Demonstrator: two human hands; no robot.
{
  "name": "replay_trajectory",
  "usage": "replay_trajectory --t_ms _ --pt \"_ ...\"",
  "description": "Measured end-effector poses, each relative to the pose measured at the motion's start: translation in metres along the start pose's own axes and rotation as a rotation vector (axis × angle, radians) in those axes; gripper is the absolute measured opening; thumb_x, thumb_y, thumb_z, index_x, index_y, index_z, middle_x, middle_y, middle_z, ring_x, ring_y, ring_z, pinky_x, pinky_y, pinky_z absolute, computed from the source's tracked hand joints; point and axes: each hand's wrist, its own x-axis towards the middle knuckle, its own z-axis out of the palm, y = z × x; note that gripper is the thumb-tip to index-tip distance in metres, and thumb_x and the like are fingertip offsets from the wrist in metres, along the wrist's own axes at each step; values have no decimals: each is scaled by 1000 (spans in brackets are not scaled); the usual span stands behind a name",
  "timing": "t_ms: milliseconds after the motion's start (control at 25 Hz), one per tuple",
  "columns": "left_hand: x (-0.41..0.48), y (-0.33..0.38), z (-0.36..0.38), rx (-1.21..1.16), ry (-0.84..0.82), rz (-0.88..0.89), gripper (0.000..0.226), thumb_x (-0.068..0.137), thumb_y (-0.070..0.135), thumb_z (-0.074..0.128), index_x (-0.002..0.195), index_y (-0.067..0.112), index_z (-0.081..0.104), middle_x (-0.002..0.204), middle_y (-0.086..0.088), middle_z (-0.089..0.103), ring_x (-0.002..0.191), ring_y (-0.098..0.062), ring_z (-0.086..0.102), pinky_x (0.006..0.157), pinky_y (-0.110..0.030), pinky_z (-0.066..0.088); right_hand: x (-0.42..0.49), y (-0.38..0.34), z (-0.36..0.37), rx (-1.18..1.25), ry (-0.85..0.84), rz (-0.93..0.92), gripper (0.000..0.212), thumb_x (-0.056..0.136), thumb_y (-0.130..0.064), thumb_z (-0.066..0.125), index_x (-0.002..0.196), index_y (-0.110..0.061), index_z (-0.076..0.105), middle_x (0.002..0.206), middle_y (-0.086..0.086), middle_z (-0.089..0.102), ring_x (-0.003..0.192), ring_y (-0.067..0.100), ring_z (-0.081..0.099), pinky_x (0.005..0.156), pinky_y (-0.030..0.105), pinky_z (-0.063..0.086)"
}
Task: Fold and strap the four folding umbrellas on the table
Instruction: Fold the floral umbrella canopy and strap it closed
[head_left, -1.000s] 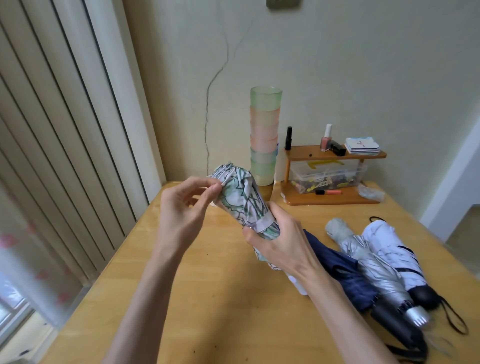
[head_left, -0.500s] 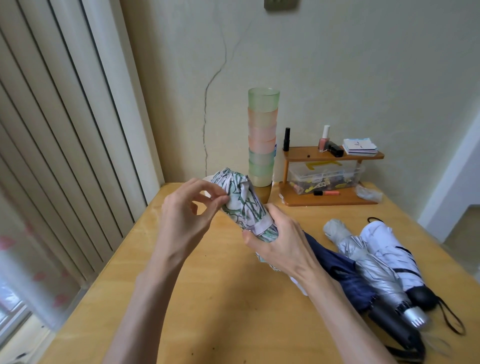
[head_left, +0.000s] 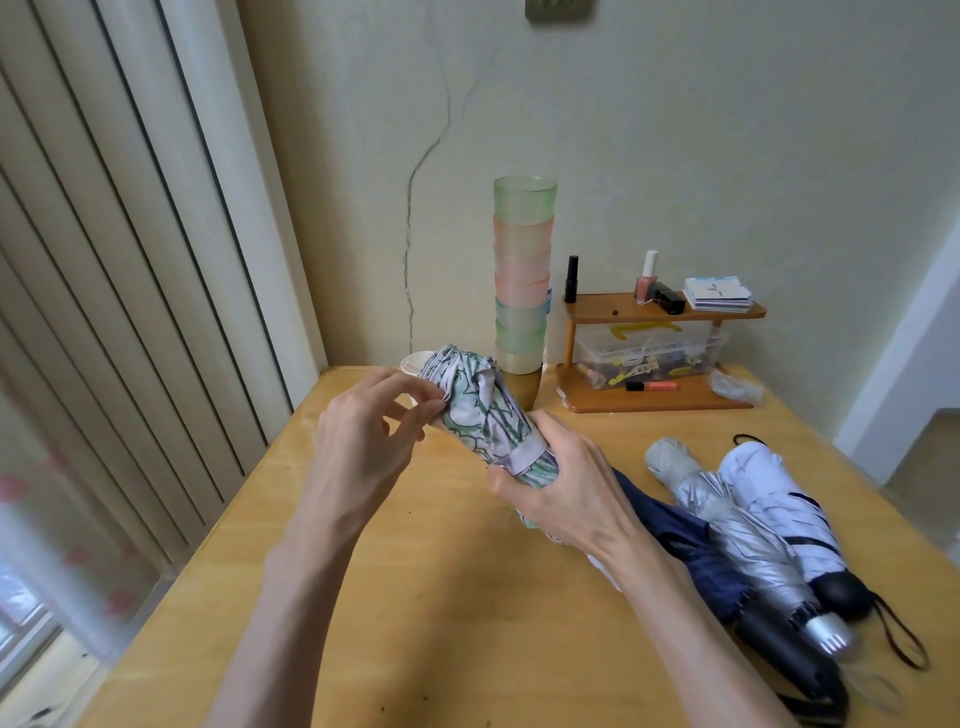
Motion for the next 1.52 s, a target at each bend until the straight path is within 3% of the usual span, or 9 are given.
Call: replay_trajectory --t_ms 160,320,400,560,800,1080,1200,1360,1520 --pt "0 -4 -1 -74 -41 -65 20 95 5 74 82 20 70 88 14 66 69 -9 65 61 -16 38 0 1 -2 22 -47 -9 36 78 -51 74 92 -23 56 84 -4 63 73 18 61 64 46 55" --pt "1 -8 -17 -209 -123 -140 14 99 3 68 88 12 68 88 12 66 77 -9 63 76 -44 53 0 8 -12 72 -93 47 29 82 -44 79 95 -24 62 83 -4 69 72 17 65 65 43 57" --pt "2 -5 -21 -222 -115 -110 6 96 8 73 92 12 74 91 12 68 76 -11 66 74 -50 54 -1 11 -16 71 -85 64 24 84 -38 80 93 -24 62 80 -5 69 70 16 64 63 40 56" --pt "1 9 -12 -209 -125 -63 16 86 23 85 101 26 81 94 16 72 80 -14 73 60 -40 53 -1 8 -12 65 -94 39 31 81 -44 78 93 -22 61 81 -1 68 69 18 63 63 43 56" --pt "1 9 -5 -134 -120 -48 20 84 22 88 97 32 77 91 12 65 78 -12 71 58 -32 48 -1 6 -9 18 -80 0 37 77 -54 71 92 -23 58 84 -3 65 72 16 61 63 42 54" --pt "1 5 -1 -2 -26 -29 19 76 41 89 79 30 74 92 17 69 68 -7 68 57 -37 54 -1 6 -7 -22 -70 -35 31 78 -50 76 91 -29 56 88 -9 62 74 12 58 62 35 52" --pt "1 1 -3 -111 -25 -85 19 79 25 90 72 28 73 83 12 71 63 -12 67 57 -35 51 0 5 -8 -15 -71 -39 31 78 -48 78 92 -29 57 89 -8 62 75 13 58 63 34 52" --pt "1 -2 -8 -161 -101 -113 21 90 6 79 75 18 72 85 11 69 75 -11 65 64 -27 43 -1 3 -10 25 -89 -17 29 80 -42 81 91 -27 58 86 -7 63 72 14 59 62 37 53" --pt "1 3 -9 -104 -114 -29 12 94 8 76 86 18 76 92 10 66 83 -13 66 62 -25 44 -1 3 -11 63 -102 0 31 79 -45 78 93 -24 60 84 -4 66 71 17 61 66 46 56"
